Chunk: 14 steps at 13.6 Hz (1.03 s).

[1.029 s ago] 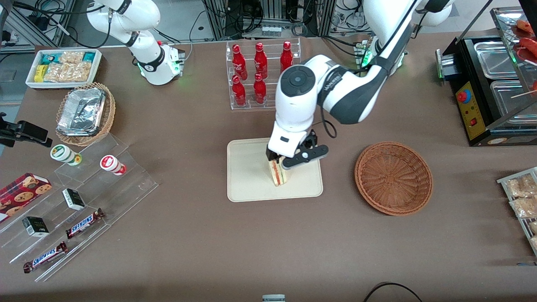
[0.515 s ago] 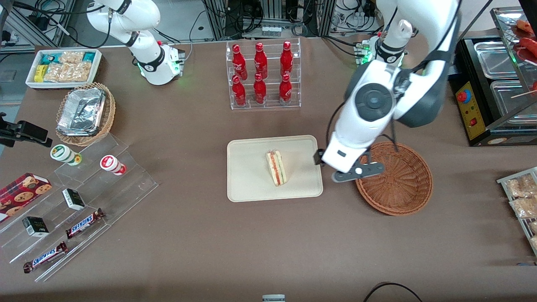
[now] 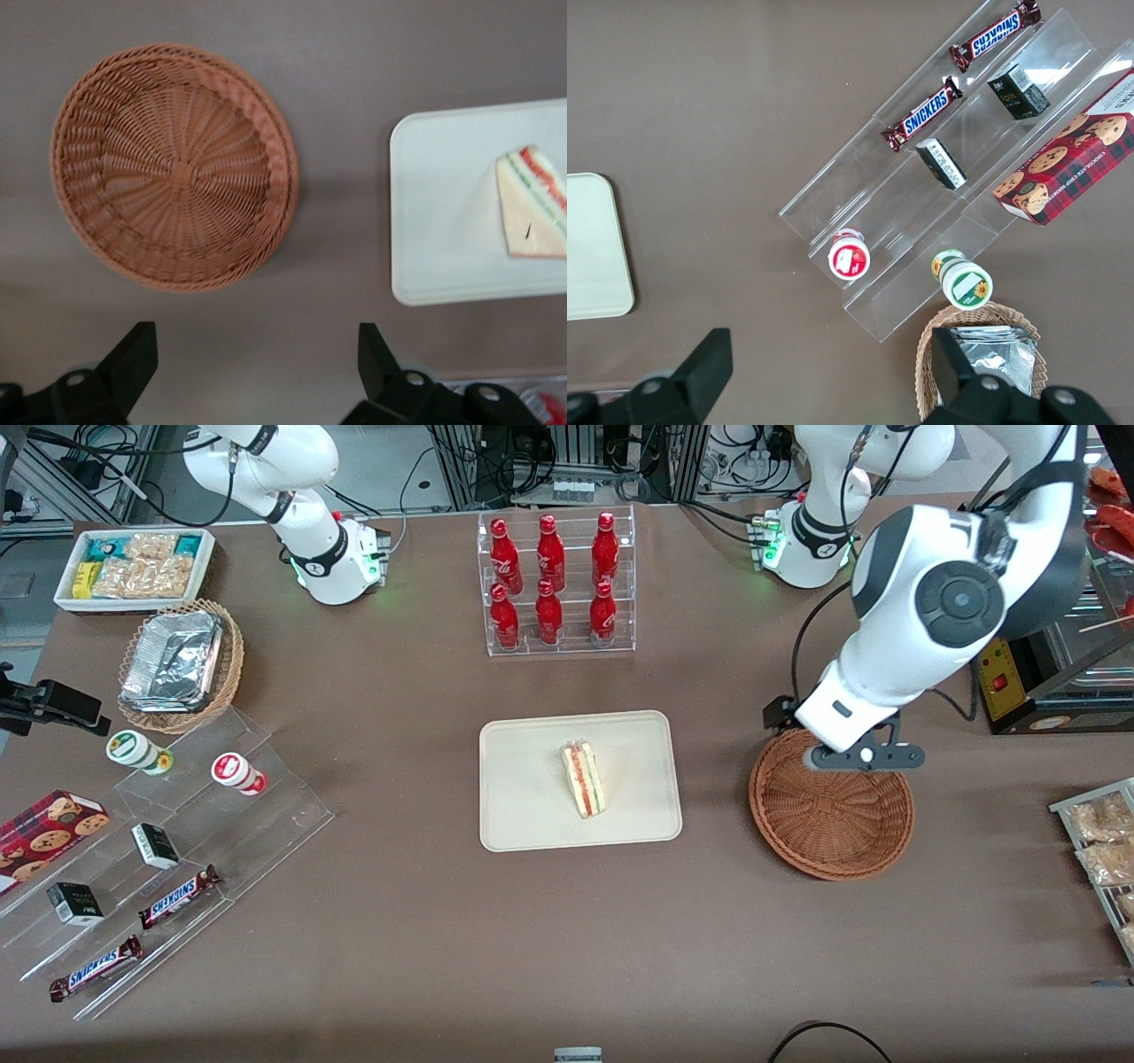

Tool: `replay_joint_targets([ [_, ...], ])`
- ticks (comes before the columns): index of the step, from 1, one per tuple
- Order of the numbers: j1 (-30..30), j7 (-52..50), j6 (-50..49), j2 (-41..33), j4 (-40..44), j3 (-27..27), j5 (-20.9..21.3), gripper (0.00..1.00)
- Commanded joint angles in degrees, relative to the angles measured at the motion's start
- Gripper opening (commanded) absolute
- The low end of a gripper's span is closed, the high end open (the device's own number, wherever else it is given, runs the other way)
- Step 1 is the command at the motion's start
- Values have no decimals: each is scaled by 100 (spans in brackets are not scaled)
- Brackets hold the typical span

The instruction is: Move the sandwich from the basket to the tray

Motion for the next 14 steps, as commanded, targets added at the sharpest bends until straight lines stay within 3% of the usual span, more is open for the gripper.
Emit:
replay_joint_targets([
  [1,786,872,-438,-536,-189,-333,-25,100],
  [5,2201,1893,-1334,-643,250,-1159,-8,100],
  [11,3213,2660,-2188,-749,1014,-1415,159,100],
  [14,3338,2651,-2190,-810,1016,-1381,177,100],
])
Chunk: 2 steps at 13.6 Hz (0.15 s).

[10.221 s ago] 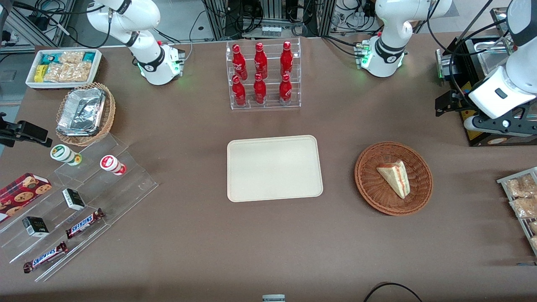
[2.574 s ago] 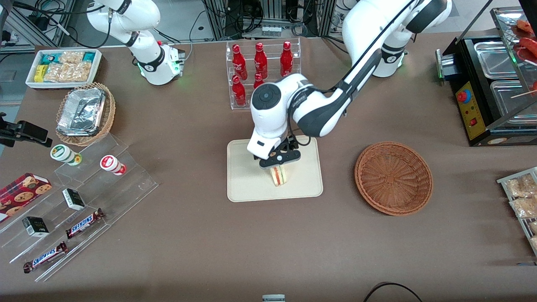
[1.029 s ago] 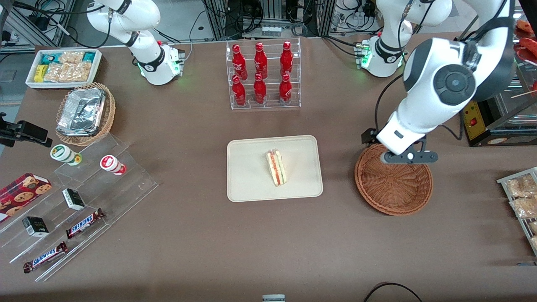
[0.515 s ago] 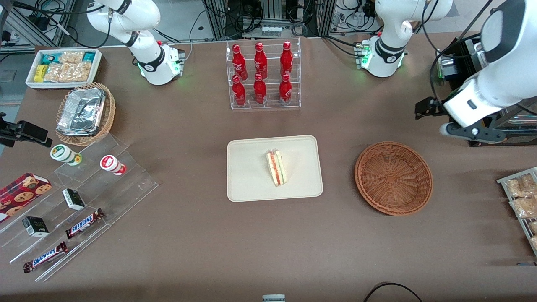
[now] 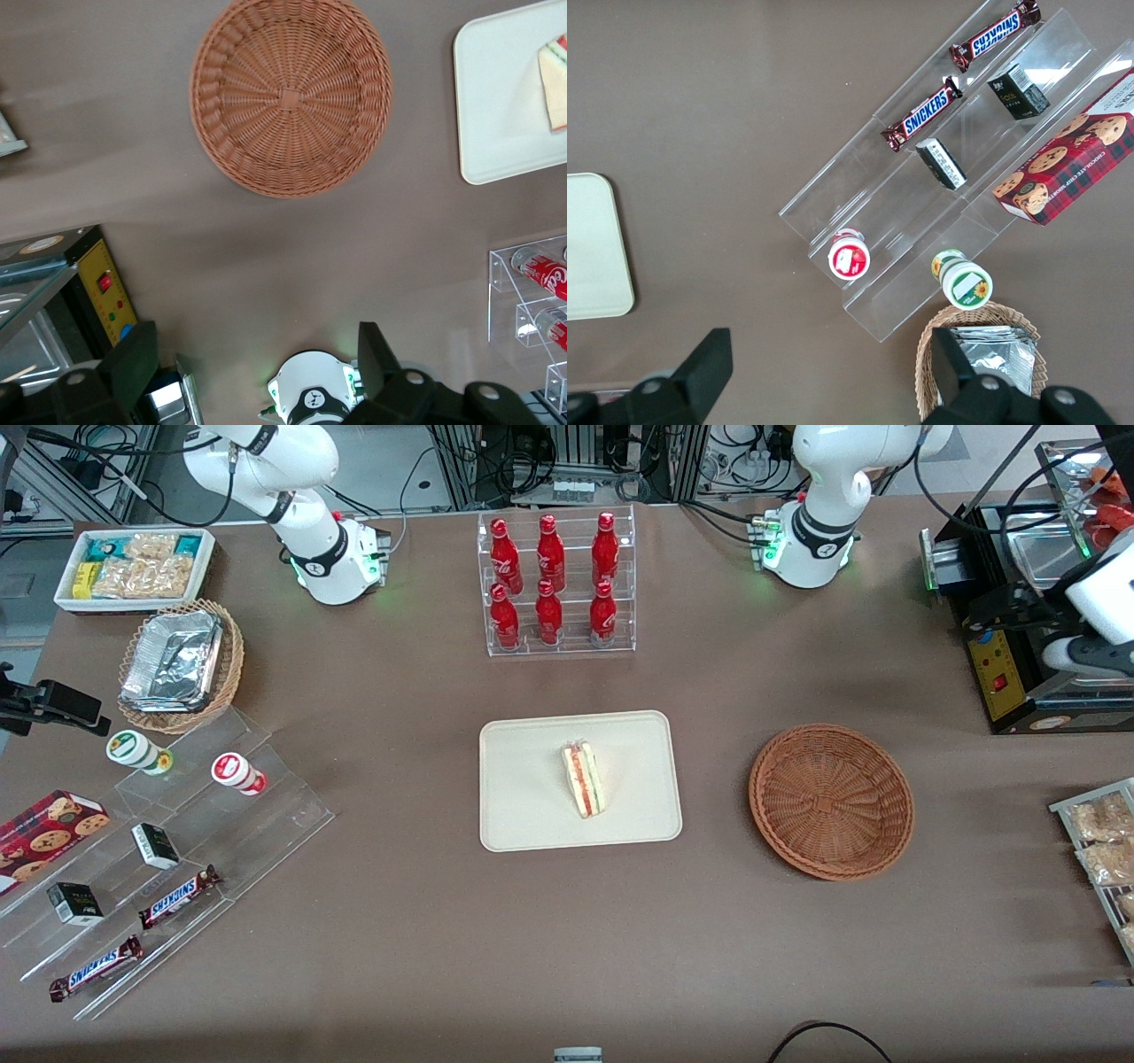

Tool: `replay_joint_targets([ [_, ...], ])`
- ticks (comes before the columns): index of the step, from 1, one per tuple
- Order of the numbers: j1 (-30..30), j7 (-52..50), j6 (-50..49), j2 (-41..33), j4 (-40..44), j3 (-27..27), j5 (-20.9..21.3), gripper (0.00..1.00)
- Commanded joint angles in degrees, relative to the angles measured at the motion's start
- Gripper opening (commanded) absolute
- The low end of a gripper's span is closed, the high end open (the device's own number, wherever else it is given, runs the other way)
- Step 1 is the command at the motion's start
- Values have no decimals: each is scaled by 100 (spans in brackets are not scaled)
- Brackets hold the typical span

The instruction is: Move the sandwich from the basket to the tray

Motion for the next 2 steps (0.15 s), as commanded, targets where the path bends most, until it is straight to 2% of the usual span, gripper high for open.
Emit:
replay_joint_targets([
  [1,116,58,-35,-48,23,-113,113,100],
  [2,116,58,9,-57,-64,-113,114,100],
])
